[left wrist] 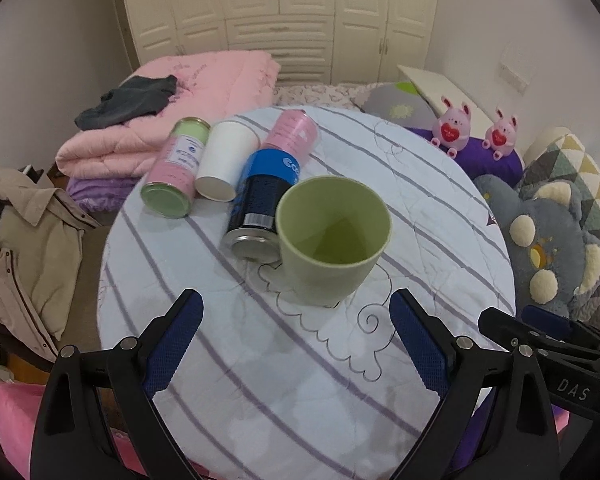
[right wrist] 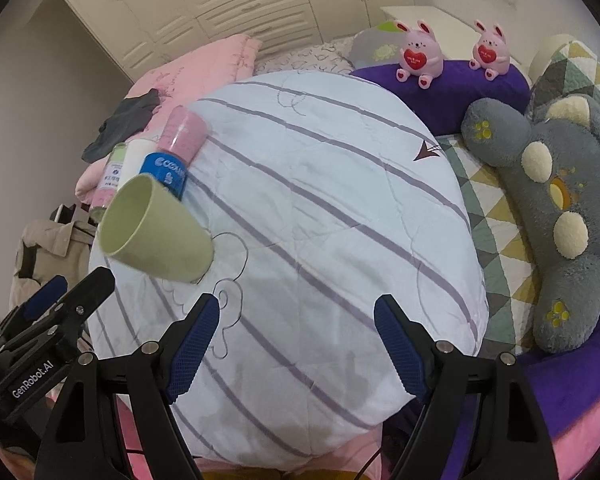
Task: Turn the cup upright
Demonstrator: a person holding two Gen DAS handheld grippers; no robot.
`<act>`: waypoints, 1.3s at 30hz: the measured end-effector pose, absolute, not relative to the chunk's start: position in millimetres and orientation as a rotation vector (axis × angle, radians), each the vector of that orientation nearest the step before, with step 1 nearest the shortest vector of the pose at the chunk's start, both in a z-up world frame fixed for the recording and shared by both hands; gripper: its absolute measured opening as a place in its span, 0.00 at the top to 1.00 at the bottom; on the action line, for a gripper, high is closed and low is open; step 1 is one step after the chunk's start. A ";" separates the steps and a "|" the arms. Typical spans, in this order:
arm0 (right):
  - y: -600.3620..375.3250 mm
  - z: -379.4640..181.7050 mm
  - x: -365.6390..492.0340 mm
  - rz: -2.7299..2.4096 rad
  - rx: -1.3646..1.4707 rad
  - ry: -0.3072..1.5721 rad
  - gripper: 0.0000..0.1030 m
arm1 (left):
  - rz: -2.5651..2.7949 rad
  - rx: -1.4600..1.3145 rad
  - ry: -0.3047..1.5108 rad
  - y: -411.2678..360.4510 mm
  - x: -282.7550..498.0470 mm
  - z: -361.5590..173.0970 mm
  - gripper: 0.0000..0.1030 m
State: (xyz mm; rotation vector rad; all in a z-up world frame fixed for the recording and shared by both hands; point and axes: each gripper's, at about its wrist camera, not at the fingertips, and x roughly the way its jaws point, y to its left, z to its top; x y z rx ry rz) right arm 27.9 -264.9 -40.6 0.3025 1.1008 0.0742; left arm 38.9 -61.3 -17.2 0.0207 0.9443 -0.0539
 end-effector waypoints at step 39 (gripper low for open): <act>-184.3 -17.5 -57.4 0.186 0.088 0.514 0.21 | -0.014 -0.006 0.402 -5.6 -44.1 -16.4 0.07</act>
